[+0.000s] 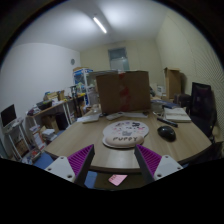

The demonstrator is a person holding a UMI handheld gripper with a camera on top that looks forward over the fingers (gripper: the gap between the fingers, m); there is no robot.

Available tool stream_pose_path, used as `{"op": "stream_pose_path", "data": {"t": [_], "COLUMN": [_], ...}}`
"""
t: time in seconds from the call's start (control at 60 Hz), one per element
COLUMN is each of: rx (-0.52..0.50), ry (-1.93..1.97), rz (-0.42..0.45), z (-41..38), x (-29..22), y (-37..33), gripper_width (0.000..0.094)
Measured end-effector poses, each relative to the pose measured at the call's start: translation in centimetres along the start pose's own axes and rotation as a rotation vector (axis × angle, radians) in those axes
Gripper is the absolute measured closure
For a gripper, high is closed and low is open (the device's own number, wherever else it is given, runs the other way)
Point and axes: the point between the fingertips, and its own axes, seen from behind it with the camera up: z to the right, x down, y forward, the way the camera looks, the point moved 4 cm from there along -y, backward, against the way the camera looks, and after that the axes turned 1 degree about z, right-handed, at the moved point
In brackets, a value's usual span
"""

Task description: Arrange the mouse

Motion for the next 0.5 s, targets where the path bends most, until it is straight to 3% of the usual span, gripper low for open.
{"op": "stream_pose_path", "data": {"t": [0.067, 0.1, 0.183, 0.5], "rx": [0.044, 0.053, 0.102, 0.224], "ry": [-0.013, -0.015, -0.026, -0.074], "rz": [-0.011, -0.022, -0.044, -0.113], "z": [-1.9, 1.9, 1.2, 12.9], "x": [0.8, 0.5, 1.2, 0.6], "y": [0.0, 0.4, 1.0, 3.7], "gripper_width": [0.0107, 0.0105, 0.0108, 0.0111]}}
